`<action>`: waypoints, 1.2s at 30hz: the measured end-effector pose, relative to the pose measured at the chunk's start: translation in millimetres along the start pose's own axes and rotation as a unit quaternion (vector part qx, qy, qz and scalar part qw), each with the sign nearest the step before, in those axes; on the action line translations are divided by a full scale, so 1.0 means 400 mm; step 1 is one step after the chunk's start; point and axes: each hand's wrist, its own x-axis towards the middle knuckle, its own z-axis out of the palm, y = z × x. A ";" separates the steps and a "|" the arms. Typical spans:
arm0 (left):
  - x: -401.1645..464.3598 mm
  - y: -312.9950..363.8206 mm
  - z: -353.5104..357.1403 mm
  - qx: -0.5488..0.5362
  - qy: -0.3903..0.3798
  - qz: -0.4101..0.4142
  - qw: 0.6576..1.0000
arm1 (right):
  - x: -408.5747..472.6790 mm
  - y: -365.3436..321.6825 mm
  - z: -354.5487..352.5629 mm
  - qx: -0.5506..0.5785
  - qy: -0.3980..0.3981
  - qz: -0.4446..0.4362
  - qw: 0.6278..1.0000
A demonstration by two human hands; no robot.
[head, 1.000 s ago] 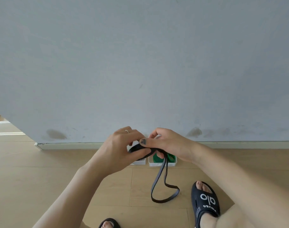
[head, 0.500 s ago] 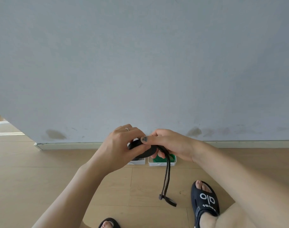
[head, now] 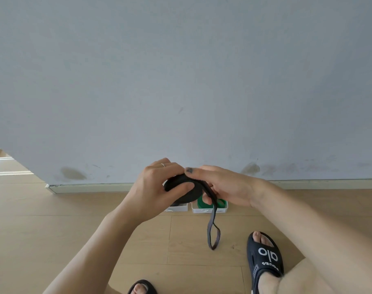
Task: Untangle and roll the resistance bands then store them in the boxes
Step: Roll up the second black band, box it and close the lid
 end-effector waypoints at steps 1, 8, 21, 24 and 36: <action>-0.001 0.000 -0.001 -0.017 -0.005 -0.007 1.000 | -0.003 -0.001 -0.001 0.010 -0.022 0.012 1.000; -0.004 0.004 -0.002 -0.032 -0.030 -0.030 0.999 | 0.008 0.010 -0.002 -0.004 0.030 0.002 1.000; -0.005 -0.001 -0.025 -0.086 -0.004 -0.040 0.995 | 0.015 0.010 -0.004 0.039 -0.024 -0.023 0.999; -0.007 0.001 -0.014 -0.008 -0.016 -0.025 1.000 | 0.019 0.020 -0.003 -0.015 0.041 -0.016 0.999; -0.002 0.008 -0.011 -0.042 0.007 -0.049 0.998 | 0.002 0.004 -0.007 -0.024 -0.020 -0.006 0.999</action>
